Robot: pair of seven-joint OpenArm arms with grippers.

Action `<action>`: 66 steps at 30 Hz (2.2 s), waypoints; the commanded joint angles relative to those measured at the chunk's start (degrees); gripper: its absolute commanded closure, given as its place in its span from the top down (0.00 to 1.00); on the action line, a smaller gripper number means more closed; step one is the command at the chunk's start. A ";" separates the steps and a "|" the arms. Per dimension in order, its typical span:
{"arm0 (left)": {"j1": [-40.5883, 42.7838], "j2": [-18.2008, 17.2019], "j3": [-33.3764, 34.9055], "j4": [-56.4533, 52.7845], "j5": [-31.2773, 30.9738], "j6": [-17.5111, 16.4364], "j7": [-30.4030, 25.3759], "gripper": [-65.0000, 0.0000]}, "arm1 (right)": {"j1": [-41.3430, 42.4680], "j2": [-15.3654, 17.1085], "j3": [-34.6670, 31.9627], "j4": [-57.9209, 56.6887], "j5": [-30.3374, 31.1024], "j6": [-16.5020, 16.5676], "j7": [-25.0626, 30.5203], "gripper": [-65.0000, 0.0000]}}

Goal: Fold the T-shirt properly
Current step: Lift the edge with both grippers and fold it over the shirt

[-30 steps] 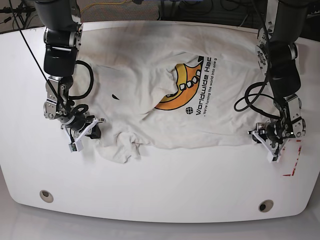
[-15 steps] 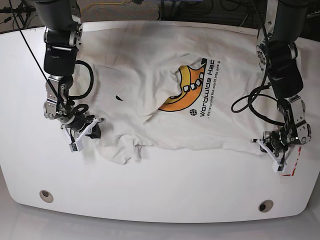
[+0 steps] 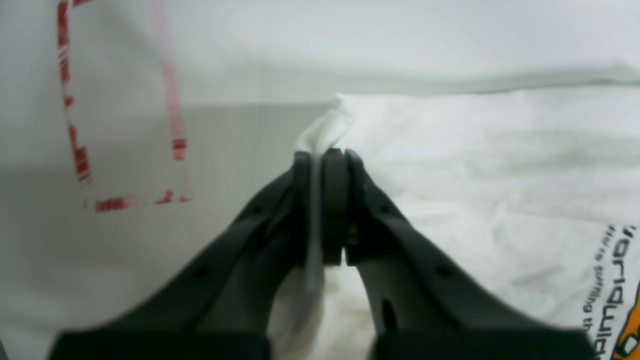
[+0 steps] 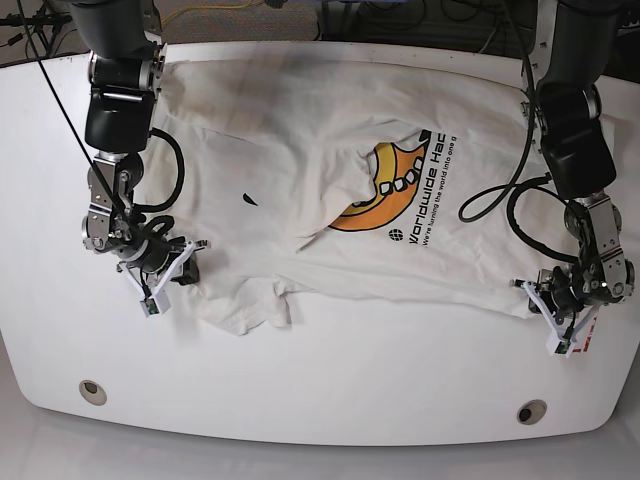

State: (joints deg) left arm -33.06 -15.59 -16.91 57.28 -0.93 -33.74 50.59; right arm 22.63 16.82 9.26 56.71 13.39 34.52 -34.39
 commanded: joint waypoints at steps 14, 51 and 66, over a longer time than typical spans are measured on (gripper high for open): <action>-0.30 -0.80 -0.28 1.23 -0.79 -0.51 -0.26 0.00 | 1.50 0.90 0.28 10.59 0.72 0.07 -4.69 0.00; 12.79 -4.41 -0.37 24.53 -0.79 -6.26 1.06 0.00 | -18.46 0.54 7.23 48.92 1.34 0.51 -20.86 0.00; 23.34 -6.51 -3.80 33.14 -0.79 -6.26 1.15 0.00 | -31.38 -3.15 9.95 58.85 1.34 0.51 -20.86 0.00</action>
State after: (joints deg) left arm -9.69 -20.69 -19.92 88.20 -2.48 -40.56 52.25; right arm -8.45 13.54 18.81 113.84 14.94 35.35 -56.12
